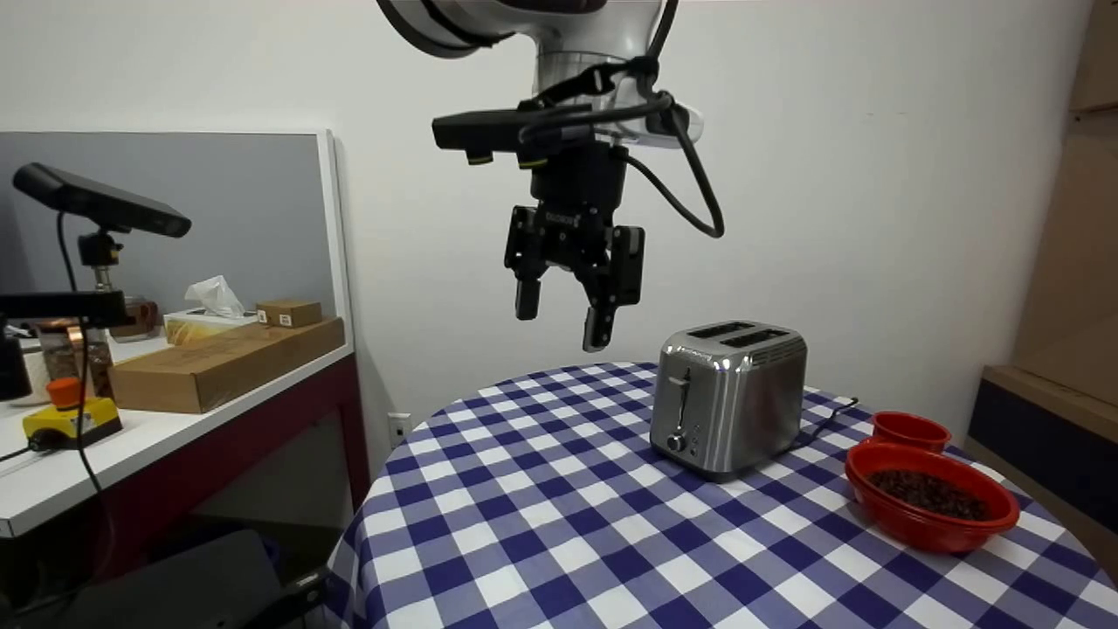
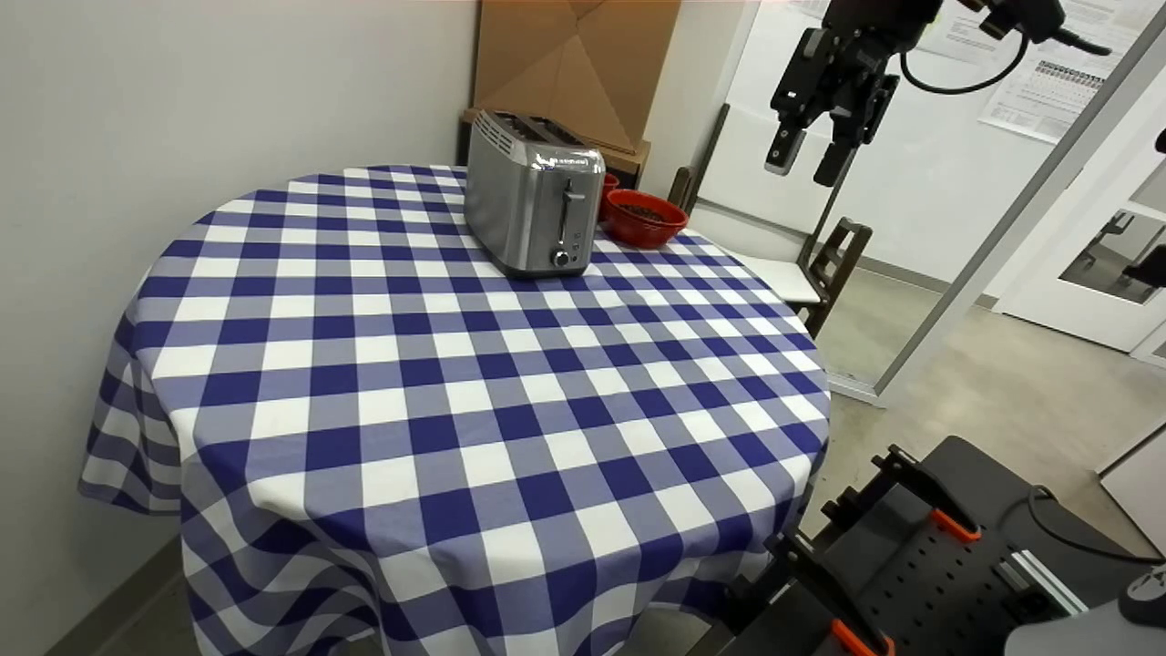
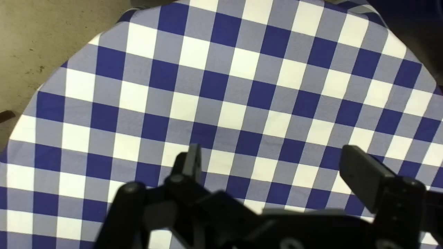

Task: Push down the switch of the toaster

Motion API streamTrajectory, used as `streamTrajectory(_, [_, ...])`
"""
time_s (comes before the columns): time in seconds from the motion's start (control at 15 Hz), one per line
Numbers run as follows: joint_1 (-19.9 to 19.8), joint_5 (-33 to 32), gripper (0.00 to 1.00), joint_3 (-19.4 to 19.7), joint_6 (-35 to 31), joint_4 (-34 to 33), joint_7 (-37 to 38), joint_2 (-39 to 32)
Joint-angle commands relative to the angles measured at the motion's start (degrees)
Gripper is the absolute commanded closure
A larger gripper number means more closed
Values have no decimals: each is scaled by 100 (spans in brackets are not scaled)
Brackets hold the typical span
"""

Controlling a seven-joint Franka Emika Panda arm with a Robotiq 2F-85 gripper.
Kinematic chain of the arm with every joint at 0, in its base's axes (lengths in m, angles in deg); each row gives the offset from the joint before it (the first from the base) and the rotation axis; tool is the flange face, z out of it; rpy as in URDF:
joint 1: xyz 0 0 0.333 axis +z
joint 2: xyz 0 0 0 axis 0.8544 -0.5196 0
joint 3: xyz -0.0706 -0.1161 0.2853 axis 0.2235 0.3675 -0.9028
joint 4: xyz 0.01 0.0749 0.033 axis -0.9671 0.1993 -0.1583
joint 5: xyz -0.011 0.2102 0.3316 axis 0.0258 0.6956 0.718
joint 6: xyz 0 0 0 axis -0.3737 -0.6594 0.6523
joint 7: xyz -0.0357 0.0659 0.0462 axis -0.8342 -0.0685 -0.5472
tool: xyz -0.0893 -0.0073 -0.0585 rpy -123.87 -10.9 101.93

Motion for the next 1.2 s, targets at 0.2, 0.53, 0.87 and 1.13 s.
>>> streamTrajectory(0.2, [-61, -38, 0, -77, -298, 7, 53, -49])
streamTrajectory(0.53, [-152, -338, 0, -247, -1487, -361, 558, -758])
streamTrajectory(0.87, [-110, -563, 0, -417, -2106, -1258, 1193, -1798])
streamTrajectory(1.13, [3, -869, 0, -500, -1997, -2184, 1819, -2508])
